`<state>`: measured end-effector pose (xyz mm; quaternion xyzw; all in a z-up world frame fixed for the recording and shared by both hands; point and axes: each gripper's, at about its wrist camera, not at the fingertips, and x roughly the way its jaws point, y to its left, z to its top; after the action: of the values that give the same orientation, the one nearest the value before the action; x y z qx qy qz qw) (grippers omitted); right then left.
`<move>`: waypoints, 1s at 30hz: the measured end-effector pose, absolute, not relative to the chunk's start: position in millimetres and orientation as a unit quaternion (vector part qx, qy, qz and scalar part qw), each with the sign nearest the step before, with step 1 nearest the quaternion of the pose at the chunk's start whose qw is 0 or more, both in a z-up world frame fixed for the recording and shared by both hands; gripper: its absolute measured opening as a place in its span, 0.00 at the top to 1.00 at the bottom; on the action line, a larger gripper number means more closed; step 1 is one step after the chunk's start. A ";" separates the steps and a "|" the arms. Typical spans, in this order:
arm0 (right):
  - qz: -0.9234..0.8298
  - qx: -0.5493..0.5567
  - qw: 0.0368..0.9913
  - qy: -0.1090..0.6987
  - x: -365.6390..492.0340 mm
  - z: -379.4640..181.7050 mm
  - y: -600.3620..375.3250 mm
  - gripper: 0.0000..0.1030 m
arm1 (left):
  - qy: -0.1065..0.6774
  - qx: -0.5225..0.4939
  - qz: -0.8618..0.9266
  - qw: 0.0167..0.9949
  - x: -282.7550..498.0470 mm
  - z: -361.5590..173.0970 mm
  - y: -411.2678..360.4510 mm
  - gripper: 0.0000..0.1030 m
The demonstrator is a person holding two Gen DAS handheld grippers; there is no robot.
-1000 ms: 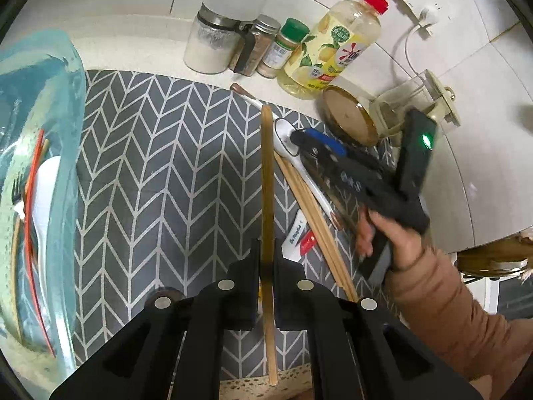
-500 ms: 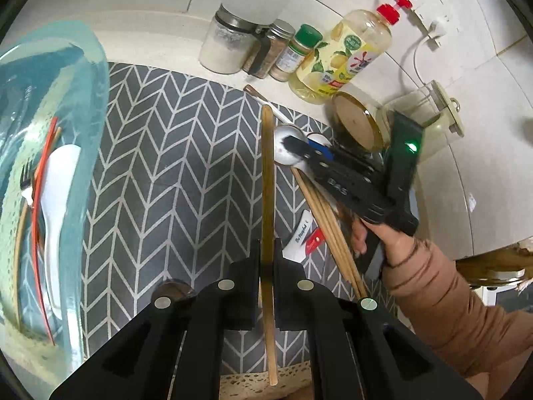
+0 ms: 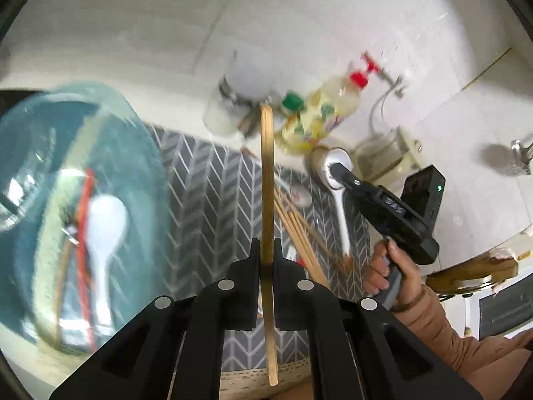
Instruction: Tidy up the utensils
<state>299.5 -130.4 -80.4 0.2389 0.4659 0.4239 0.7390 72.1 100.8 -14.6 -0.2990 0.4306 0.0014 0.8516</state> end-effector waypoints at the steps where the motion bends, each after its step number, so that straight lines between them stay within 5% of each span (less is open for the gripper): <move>1: 0.426 0.249 0.734 0.466 297.0 -73.5 -126.0 0.89 | 0.424 -0.295 0.004 0.856 65.8 -6.7 110.1 0.93; 10: 0.448 0.283 0.703 0.474 240.4 -23.5 1.8 0.89 | 0.436 -0.249 0.045 0.864 18.6 10.7 222.1 0.93; 20: 0.316 0.232 0.684 0.615 165.6 -104.2 116.7 0.89 | 0.576 -0.206 0.002 0.791 40.1 -92.8 282.6 0.93; 30: 0.216 0.158 0.726 0.634 159.3 -123.7 158.3 0.87 | 0.605 -0.154 -0.026 0.781 53.7 -110.7 259.9 0.92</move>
<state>159.3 158.3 -123.7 0.1582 0.6336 0.2160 0.7259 53.7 259.9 -110.7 -0.1542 0.6047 -0.0258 0.7810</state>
